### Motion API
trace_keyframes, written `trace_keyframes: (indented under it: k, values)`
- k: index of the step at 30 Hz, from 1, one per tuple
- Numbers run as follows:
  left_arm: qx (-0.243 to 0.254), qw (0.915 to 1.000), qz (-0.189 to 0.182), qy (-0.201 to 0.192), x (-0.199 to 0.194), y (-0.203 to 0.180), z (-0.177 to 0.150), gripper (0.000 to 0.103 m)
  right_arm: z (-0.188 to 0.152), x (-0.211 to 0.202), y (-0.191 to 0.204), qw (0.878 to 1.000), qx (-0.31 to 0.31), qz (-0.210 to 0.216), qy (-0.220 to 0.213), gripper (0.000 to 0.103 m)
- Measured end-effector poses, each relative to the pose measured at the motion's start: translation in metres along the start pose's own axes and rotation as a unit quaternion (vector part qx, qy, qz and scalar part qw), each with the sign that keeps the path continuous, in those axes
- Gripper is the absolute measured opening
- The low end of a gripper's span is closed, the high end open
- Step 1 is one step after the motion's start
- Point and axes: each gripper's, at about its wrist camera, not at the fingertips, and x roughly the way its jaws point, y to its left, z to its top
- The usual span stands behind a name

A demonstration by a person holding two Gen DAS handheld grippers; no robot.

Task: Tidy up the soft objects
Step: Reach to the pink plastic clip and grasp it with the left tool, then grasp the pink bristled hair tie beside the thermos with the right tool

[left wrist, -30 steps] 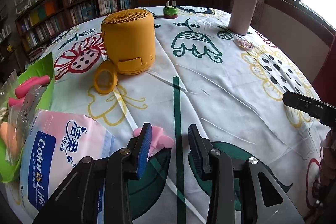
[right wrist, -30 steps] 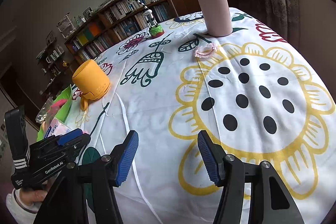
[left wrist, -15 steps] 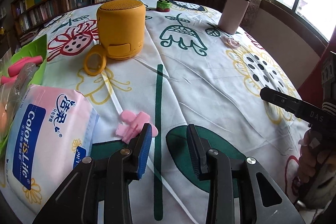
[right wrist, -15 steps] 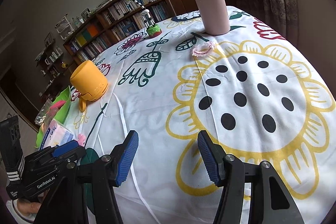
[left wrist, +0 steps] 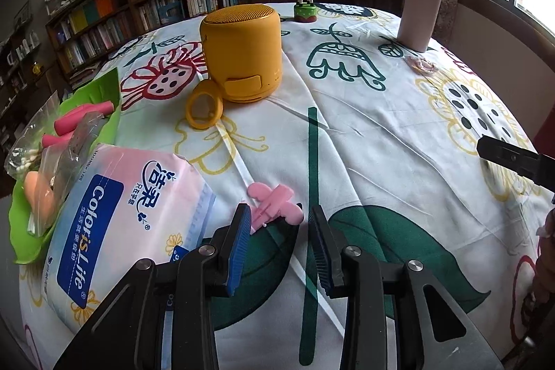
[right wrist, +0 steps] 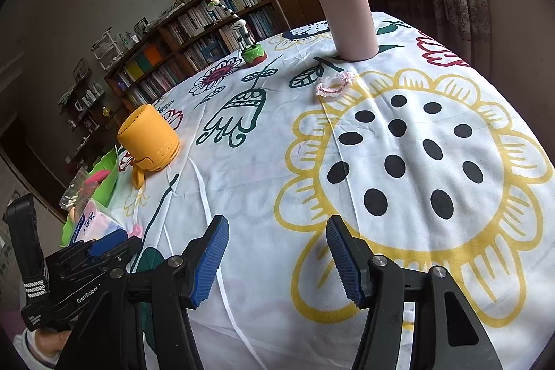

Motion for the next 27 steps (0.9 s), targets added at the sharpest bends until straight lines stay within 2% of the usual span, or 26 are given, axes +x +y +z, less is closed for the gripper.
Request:
trace_keyframes:
  k: [9,13,18,27]
  values:
    - [0.0,0.9999,-0.01,-0.008,0.012,0.0,0.007,0.034,0.001,-0.001,-0.001,1.0,0.005,-0.001,-0.002,0.062]
    - [-0.003,0.9999,-0.014,-0.007,0.009,0.0,0.006,0.026,0.002,-0.001,-0.003,1.0,0.007,-0.004,-0.004,0.062]
    - [-0.005,0.9993,-0.033,-0.016,0.0,-0.003,0.006,0.023,0.007,-0.003,-0.008,1.0,0.013,-0.013,-0.01,0.062]
    - [0.007,0.997,-0.069,-0.034,-0.01,-0.017,0.017,0.023,0.037,-0.003,-0.017,0.999,0.009,-0.037,-0.019,0.062]
